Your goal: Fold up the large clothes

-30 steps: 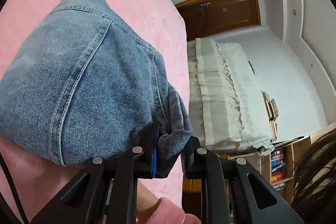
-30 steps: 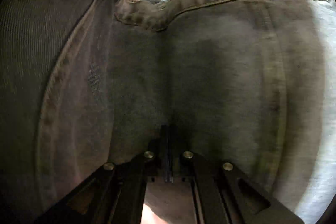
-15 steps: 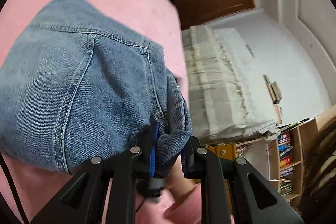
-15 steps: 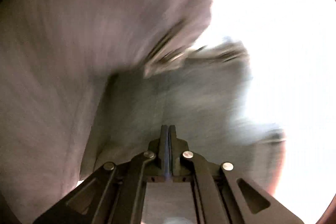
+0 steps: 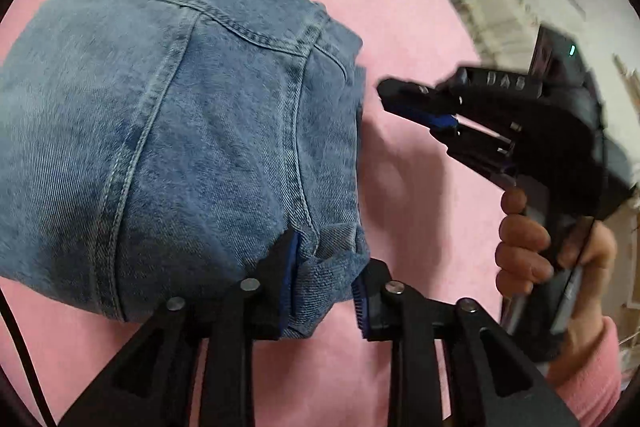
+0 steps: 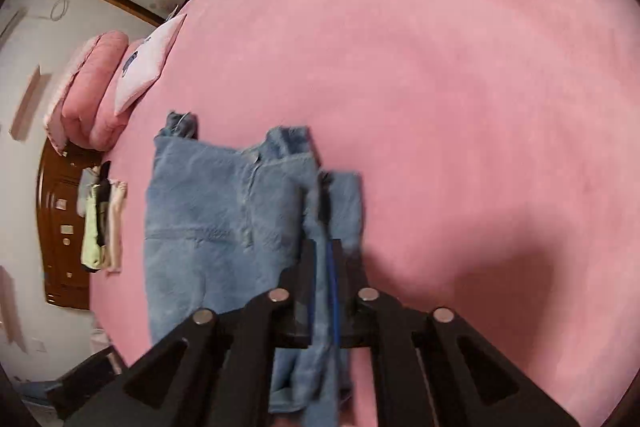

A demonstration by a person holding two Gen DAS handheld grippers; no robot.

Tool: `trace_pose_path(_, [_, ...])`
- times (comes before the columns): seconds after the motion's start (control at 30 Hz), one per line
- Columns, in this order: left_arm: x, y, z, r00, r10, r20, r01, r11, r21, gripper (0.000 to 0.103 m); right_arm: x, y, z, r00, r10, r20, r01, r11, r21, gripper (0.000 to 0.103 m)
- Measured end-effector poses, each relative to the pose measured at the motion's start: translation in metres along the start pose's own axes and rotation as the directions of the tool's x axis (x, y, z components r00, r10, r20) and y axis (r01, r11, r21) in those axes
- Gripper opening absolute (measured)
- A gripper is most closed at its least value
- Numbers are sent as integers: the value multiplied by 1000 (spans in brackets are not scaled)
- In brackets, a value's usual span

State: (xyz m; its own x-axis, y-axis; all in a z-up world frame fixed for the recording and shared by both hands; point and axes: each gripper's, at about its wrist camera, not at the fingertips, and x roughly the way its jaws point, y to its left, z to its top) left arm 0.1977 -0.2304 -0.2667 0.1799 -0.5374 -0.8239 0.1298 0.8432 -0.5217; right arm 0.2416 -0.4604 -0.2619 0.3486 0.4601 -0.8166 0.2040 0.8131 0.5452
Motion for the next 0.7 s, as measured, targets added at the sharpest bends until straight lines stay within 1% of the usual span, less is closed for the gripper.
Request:
trace_pose_path(0.03, [-2,-7,3,1000,-1,-24,2,1000,16,39,3,5,-3,1000,17,-8,-17,1000,4,15])
trace_pose_path(0.07, [-6,-14,6,999,-9,-42,10,1000,25,53,5,8,-9,999,46,-22,-46,999,7,19])
trace_pose_path(0.1, [-14,-16,7,998,-11,-65,13,999,34,59,17,21,-15,998,58,-39,-58,998,5,25])
trace_pose_path(0.13, [-21,-17,6,997,1,-73,1,999,38,71,20,23,-17,997,61,-56,-61,998,-1,29])
trace_pose_path(0.17, [-31,-18,6,997,21,-79,-18,999,45,77,26,28,-18,996,54,-68,-55,998,-11,37])
trace_pose_path(0.2, [-43,-19,6,996,43,-81,-38,997,60,78,33,33,-20,996,35,-79,-37,999,-27,41])
trace_pose_path(0.27, [-62,-16,5,995,69,-67,-64,995,75,79,46,42,-23,995,-19,-100,13,998,-55,43])
trace_pose_path(0.3, [-73,-15,9,994,98,-49,-94,993,72,79,51,46,-22,994,-29,-106,22,997,-69,43])
trace_pose_path(0.37, [-88,-2,11,990,139,-21,-138,989,55,80,57,55,-21,995,-26,-97,17,995,-96,43])
trace_pose_path(0.4, [-93,1,14,987,159,-12,-158,986,43,80,59,57,-21,995,-30,-96,20,994,-108,45])
trace_pose_path(0.43, [-98,7,17,984,179,-5,-179,984,21,80,62,63,-19,994,-51,-97,38,991,-130,45])
trace_pose_path(0.47, [-100,16,20,982,189,-4,-189,982,-7,80,64,67,-19,991,-86,-100,70,986,-152,42])
trace_pose_path(0.53, [-108,46,12,982,190,-1,-189,978,-81,80,64,71,-19,984,-160,-77,144,973,-179,11])
trace_pose_path(0.57, [-109,53,13,985,174,5,-172,977,-123,80,56,69,-21,988,-146,-52,135,976,-173,4])
trace_pose_path(0.6, [-107,60,9,986,168,5,-165,976,-138,80,48,68,-23,993,-120,-7,117,981,-154,4])
trace_pose_path(0.63, [-106,64,9,984,177,2,-174,974,-148,80,31,68,-27,991,-101,88,113,984,-140,4])
trace_pose_path(0.67, [-106,64,8,977,214,1,-212,967,-140,80,15,70,-31,984,-85,156,107,984,-142,3])
trace_pose_path(0.7, [-106,63,6,971,238,5,-236,963,-129,80,3,73,-34,978,-83,192,113,982,-150,3])
